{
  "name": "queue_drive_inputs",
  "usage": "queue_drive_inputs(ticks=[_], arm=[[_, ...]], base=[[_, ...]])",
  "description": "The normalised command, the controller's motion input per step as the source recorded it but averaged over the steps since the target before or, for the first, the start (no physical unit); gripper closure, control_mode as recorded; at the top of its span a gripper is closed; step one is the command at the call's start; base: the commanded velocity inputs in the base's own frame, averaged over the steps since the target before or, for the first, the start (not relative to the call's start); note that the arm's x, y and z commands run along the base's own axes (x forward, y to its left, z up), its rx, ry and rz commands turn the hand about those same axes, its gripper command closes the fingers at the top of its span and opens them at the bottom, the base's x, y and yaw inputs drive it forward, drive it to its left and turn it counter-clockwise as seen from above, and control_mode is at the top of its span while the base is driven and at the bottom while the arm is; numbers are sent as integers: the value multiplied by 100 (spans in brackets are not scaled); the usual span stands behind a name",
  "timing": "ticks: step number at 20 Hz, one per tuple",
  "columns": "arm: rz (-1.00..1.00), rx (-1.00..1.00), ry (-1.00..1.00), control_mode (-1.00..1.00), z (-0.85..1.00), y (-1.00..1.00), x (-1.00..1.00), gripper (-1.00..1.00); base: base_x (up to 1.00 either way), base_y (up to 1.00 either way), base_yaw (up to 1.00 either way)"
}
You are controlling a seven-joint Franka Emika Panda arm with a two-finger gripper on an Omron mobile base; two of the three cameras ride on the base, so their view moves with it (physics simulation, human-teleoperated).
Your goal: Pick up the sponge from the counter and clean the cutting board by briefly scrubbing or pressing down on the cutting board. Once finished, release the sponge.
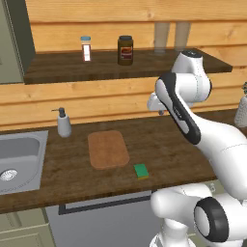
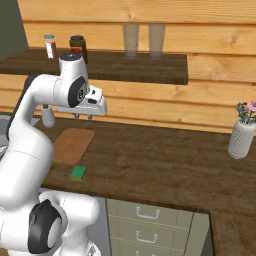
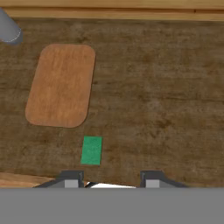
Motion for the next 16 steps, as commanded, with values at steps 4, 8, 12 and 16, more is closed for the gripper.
queue_drive_inputs(ticks=[4, 8, 12, 16], arm=[[0, 0, -2, -100, 0, 0, -14, -100], [1, 0, 0, -100, -14, 1, -72, -100], [2, 0, 0, -100, -37, 12, -71, -100], [0, -1, 0, -100, -38, 26, -13, -100]], base=[[0, 0, 0], [0, 0, 0], [0, 0, 0], [0, 0, 0]])
